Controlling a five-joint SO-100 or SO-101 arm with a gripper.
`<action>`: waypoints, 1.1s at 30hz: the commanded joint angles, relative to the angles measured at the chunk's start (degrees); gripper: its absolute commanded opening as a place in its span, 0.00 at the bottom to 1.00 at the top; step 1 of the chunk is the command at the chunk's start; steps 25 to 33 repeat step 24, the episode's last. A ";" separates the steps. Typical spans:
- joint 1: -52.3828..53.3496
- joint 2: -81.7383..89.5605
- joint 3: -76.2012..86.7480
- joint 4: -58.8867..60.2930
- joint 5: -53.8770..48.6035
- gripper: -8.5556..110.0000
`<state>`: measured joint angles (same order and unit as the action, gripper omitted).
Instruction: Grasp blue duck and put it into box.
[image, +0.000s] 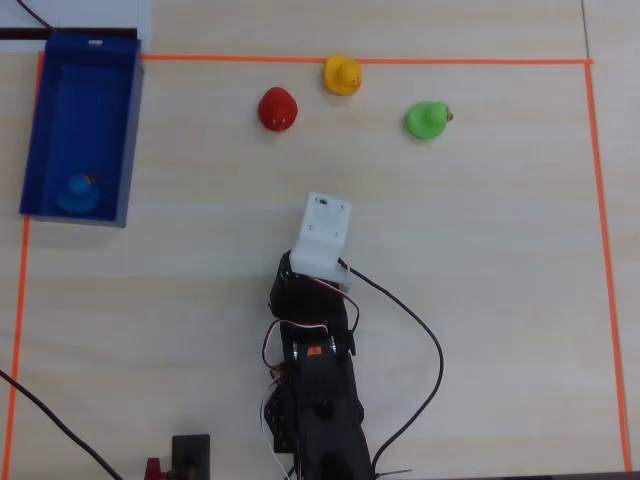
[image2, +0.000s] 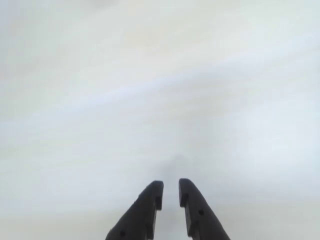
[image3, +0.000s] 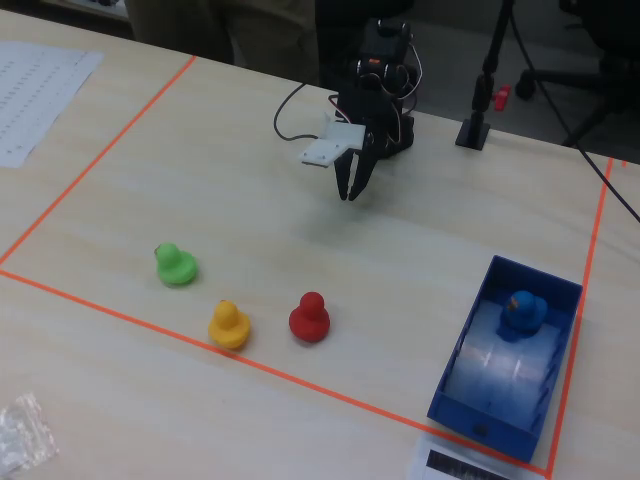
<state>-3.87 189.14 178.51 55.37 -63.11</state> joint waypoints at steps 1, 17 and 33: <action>0.53 0.53 -0.35 11.07 -6.77 0.07; 1.67 0.62 -0.26 19.60 -9.93 0.07; 1.67 0.62 -0.26 19.60 -9.93 0.07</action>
